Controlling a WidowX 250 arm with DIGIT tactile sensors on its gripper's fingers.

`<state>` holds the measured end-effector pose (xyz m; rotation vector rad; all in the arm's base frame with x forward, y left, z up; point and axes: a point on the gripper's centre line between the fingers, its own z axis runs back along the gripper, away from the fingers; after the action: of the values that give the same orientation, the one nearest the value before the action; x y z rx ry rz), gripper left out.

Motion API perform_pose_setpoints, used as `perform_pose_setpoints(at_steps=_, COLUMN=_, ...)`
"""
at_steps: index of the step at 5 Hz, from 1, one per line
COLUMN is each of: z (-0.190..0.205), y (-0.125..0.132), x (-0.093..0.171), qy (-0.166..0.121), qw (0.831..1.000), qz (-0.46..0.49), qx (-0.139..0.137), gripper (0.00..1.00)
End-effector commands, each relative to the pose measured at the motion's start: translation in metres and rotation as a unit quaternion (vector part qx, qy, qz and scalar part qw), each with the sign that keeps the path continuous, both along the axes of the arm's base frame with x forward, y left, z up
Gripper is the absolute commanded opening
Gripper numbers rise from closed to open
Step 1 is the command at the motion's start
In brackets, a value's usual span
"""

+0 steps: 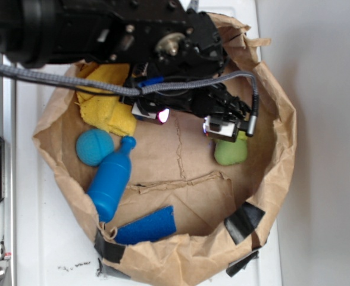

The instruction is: Grab the green animal.

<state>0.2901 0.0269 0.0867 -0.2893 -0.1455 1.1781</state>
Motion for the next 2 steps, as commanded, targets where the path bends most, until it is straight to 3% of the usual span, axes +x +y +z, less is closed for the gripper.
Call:
perform_pose_setpoints(at_steps=1, z=0.0105, y=-0.008, x=0.0038, qy=-0.073, qw=0.997, qz=-0.003, qx=0.015, gripper=1.0)
perform_pose_setpoints(at_steps=2, z=0.0008, y=-0.0055, x=0.0133, qy=-0.07, qw=0.997, qz=0.006, qx=0.027, gripper=1.0)
